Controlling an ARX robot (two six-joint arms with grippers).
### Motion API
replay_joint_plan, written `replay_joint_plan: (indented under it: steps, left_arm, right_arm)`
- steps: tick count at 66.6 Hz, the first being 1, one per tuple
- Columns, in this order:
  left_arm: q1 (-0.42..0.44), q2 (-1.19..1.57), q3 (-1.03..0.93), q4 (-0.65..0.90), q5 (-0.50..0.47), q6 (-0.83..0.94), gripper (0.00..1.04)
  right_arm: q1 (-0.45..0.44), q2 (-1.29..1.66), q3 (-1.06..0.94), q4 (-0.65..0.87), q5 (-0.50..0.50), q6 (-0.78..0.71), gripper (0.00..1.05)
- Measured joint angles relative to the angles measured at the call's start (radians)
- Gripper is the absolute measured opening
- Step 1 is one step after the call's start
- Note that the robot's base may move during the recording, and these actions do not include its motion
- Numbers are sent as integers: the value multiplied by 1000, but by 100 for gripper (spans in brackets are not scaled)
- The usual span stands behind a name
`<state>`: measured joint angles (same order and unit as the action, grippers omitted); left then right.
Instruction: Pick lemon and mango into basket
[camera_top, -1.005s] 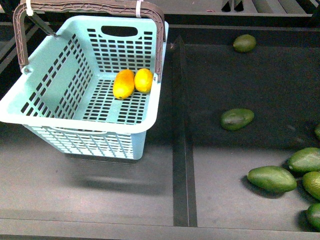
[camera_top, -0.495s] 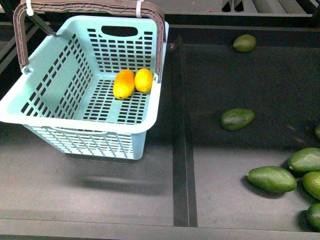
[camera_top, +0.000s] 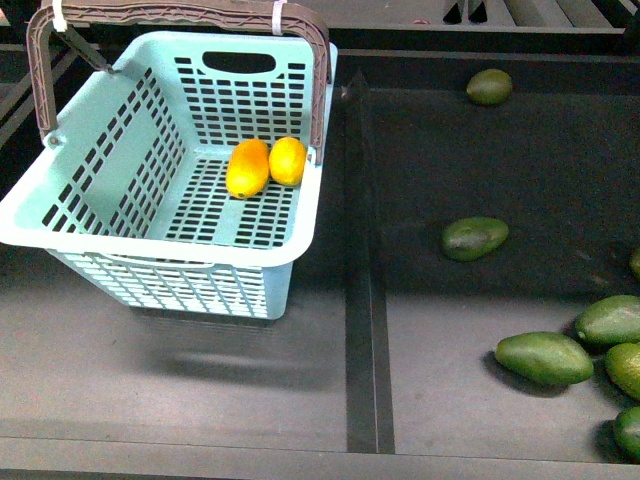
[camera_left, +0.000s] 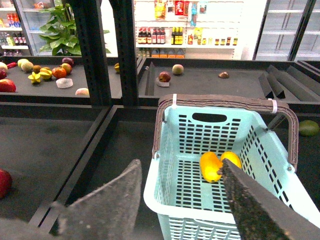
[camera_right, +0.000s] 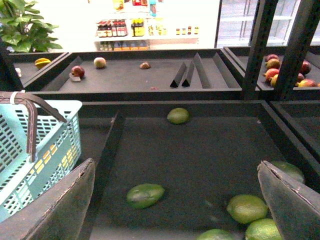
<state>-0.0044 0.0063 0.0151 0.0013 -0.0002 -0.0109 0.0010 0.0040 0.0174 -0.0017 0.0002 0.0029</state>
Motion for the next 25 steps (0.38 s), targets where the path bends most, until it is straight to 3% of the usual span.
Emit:
replay_joint_plan:
  steps: [10, 25]
  left_arm:
    - [0, 0, 0, 0, 0, 0, 99]
    - [0, 0, 0, 0, 0, 2, 98]
  right_arm:
    - [0, 0, 0, 0, 0, 0, 96]
    - [0, 0, 0, 0, 0, 0, 96]
